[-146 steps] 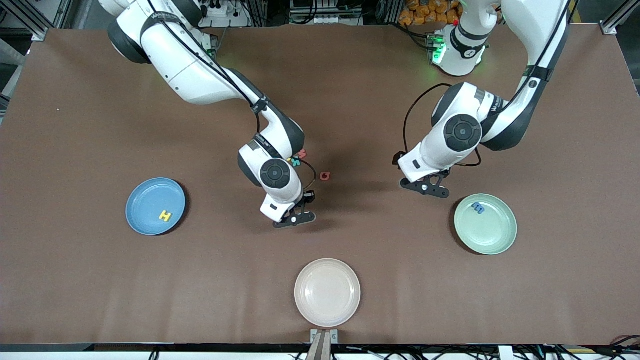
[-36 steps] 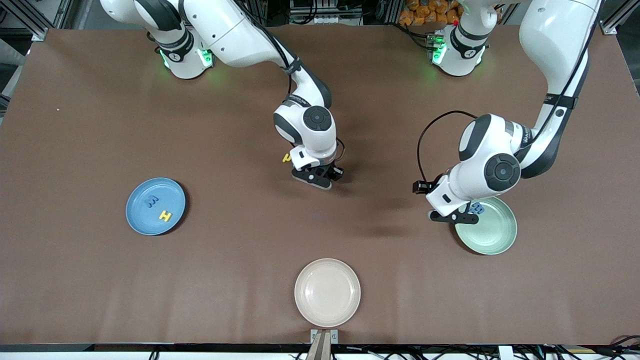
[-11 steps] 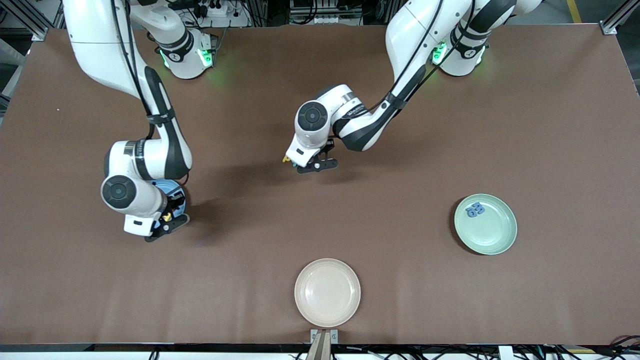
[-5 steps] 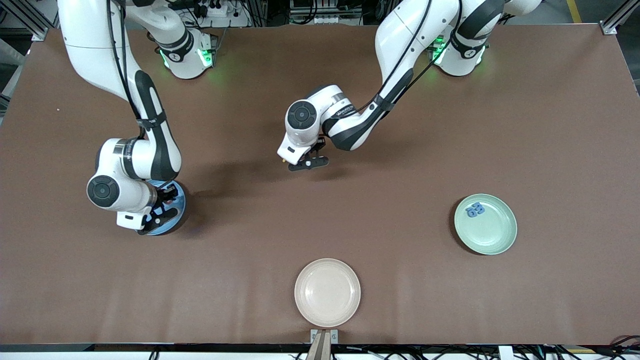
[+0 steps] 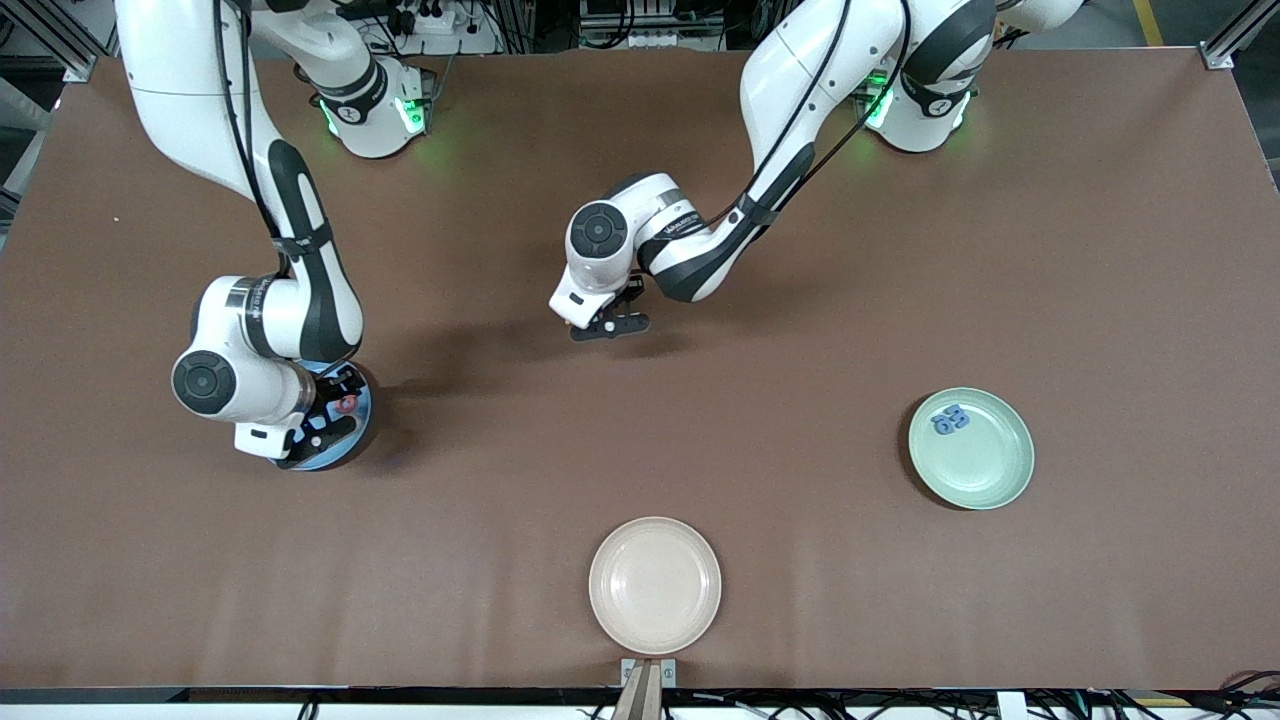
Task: Sort uppercase to blue plate, lowercase to green plate
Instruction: 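Place the pink Q on the blue plate while the left gripper reaches letters, then grasp the pink r with the left gripper while the right gripper withdraws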
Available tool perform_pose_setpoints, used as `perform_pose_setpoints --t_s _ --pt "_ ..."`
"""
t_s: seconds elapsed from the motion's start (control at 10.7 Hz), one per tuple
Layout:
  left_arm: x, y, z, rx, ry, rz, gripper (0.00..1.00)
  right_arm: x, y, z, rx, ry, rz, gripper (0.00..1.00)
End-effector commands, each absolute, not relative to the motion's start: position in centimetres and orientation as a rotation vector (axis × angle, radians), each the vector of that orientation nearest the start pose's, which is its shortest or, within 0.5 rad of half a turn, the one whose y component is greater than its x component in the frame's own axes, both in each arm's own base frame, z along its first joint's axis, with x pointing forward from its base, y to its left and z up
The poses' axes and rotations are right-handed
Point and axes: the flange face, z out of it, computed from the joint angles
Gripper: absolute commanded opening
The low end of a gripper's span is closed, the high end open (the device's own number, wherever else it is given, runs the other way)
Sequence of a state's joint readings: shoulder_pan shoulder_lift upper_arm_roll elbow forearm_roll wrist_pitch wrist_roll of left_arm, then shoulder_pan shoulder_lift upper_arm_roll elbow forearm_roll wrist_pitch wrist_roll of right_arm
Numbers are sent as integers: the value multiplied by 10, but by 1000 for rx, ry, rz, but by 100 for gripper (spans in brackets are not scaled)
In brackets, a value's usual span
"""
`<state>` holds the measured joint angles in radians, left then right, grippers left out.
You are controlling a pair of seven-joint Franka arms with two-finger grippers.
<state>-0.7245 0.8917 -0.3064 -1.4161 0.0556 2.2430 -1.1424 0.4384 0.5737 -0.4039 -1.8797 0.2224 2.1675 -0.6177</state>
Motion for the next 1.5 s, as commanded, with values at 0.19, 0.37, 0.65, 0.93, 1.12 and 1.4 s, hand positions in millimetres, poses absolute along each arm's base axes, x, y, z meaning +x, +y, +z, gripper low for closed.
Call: perform_pose_setpoints --t_s 0.19,0.37,0.65,0.93,1.12,1.4 --pt "408 -603 178 -3181 -346 284 50 603 95 241 -2985 -576 359 67" --pt "408 -602 177 -3180 -340 283 49 603 108 245 -2991 -544 355 66" --pt "406 -602 176 -3177 -325 278 47 595 139 253 -3002 -402 378 66" --pt "406 -602 175 -3177 -314 275 39 583 177 254 -3013 -259 409 66" --pt "406 -602 175 -3177 -308 274 26 576 197 255 -3015 -193 424 66" --pt "419 -597 198 -3182 -330 235 0 568 215 253 -3015 -145 432 66"
